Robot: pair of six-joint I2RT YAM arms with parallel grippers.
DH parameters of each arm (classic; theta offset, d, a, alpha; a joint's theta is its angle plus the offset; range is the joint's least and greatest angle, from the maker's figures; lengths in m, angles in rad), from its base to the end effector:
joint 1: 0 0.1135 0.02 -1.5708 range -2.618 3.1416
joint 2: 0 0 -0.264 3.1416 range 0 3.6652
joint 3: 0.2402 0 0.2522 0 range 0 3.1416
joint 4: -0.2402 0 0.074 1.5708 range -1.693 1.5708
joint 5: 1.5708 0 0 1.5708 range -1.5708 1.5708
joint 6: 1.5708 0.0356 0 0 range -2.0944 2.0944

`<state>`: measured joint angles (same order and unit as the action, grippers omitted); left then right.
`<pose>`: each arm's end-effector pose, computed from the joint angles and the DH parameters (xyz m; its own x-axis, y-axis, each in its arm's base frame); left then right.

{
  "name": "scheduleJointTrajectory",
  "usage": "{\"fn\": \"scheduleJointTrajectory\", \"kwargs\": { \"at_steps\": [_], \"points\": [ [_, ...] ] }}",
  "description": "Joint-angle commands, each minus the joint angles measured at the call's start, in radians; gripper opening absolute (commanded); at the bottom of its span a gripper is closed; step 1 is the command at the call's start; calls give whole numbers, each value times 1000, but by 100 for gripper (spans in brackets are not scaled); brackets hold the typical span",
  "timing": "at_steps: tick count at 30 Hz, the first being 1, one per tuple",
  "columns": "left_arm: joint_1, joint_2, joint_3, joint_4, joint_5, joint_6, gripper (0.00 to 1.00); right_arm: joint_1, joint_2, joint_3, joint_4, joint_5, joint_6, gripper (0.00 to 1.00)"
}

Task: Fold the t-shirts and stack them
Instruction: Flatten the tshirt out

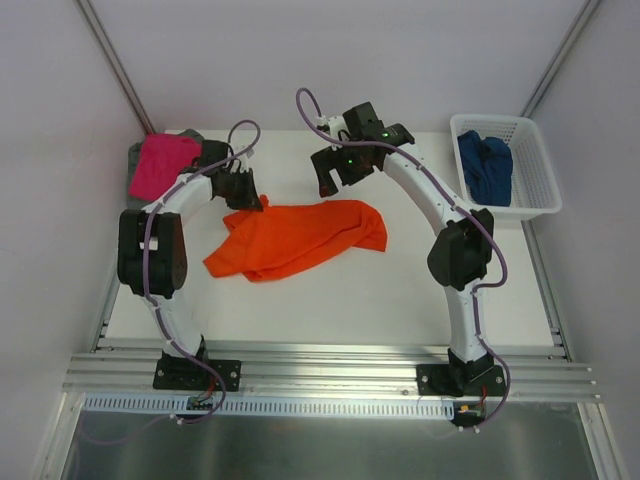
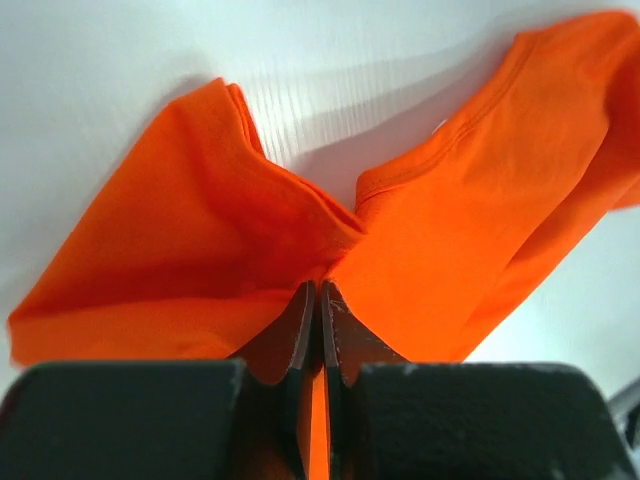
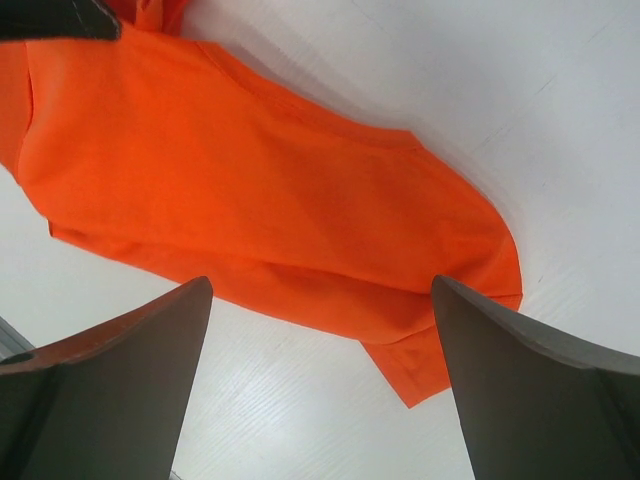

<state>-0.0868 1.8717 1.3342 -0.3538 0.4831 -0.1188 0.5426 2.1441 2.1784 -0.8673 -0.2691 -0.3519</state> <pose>0.4027 -0.0516 0.2097 -0.8131 -0.0346 -0.5811 0.2732 0.8589 -0.4333 0.4052 0.2553 0.3235 -0.3705 -0.6114 -0.6992 -0.8294 0.5566 -0.0472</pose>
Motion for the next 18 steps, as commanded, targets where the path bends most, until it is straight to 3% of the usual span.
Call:
{"fn": "scheduleJointTrajectory", "kwargs": {
  "at_steps": [1, 12, 18],
  "points": [
    [-11, -114, 127, 16, -109, 14, 0, -4, -46, 40, 10, 24, 7, 97],
    [-5, -146, 362, 36, -300, 90, 0, -1, -55, 43, 11, 41, 2, 97],
    [113, -178, 453, 50, -412, 76, 0, 3, -73, 47, 21, 67, 1, 97]
  ]
}}
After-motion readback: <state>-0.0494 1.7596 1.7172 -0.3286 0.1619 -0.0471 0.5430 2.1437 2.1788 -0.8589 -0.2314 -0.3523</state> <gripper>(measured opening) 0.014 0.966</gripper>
